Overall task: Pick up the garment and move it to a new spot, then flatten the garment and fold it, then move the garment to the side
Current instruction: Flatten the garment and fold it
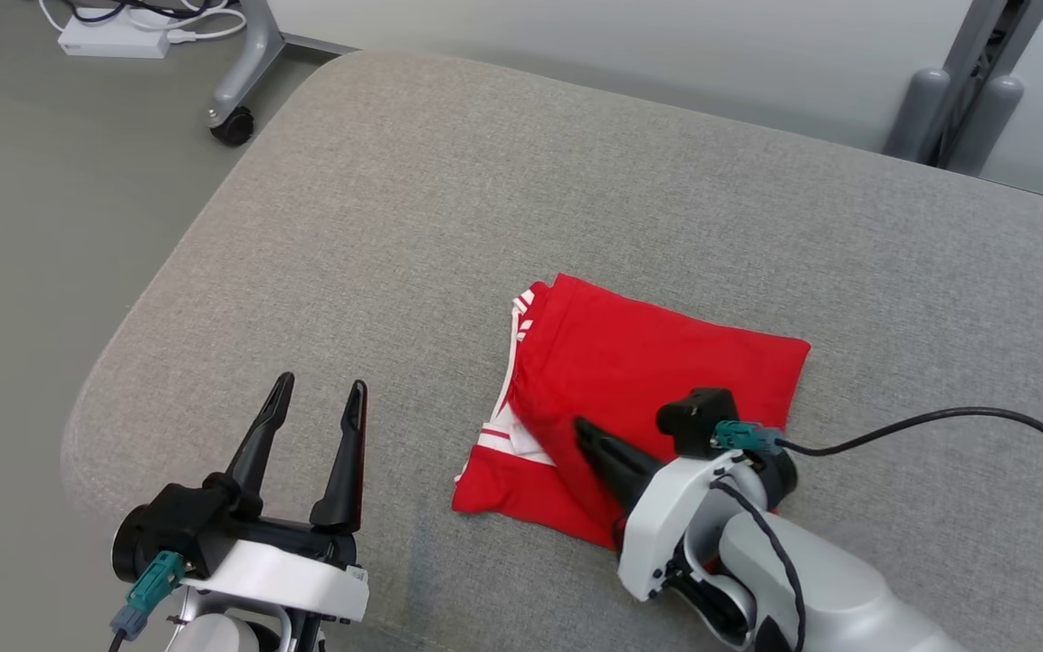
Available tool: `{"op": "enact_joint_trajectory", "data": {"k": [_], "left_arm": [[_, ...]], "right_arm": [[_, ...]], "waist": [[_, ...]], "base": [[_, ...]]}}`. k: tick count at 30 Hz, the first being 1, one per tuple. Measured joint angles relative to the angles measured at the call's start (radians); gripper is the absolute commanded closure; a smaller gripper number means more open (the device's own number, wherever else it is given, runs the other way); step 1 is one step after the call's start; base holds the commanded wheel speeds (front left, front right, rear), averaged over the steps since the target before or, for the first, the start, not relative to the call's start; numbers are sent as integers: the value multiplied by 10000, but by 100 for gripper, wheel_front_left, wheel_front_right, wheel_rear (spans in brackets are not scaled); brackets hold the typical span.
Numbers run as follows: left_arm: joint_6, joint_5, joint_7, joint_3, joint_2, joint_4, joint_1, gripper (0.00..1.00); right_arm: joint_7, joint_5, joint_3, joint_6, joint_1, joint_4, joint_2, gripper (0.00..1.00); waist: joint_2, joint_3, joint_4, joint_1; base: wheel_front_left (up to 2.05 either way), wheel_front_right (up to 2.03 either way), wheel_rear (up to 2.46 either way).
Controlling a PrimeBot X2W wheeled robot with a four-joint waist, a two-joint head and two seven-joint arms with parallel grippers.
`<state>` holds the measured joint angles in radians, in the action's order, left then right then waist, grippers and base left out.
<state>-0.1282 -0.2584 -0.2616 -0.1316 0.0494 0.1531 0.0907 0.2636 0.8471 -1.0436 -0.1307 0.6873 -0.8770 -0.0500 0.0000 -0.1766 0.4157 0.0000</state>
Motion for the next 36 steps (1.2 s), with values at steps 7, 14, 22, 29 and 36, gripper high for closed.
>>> {"op": "enact_joint_trajectory", "data": {"k": [7,14,22,29,36], "left_arm": [[0,-2,0,8,0,33,0,0],[-2,-40,0,86,0,42,-14,0],[2,38,0,299,0,-79,-103,0],[2,153,0,414,-2,-157,-258,0],[2,219,0,533,-2,-203,-420,0]], "right_arm": [[0,1051,-1089,0,-20,443,8,100],[0,1593,-1561,0,229,485,13,100],[0,1273,-560,0,435,497,-130,47],[2,508,713,0,142,872,-1068,0],[2,153,1312,0,-251,711,-1653,0]], "waist": [[0,48,125,0],[0,127,50,0],[0,297,-505,0],[0,521,-1045,0],[0,673,-1415,0]], "base": [[0,0,0],[0,0,0],[0,0,0],[0,0,0],[0,0,0]]}}
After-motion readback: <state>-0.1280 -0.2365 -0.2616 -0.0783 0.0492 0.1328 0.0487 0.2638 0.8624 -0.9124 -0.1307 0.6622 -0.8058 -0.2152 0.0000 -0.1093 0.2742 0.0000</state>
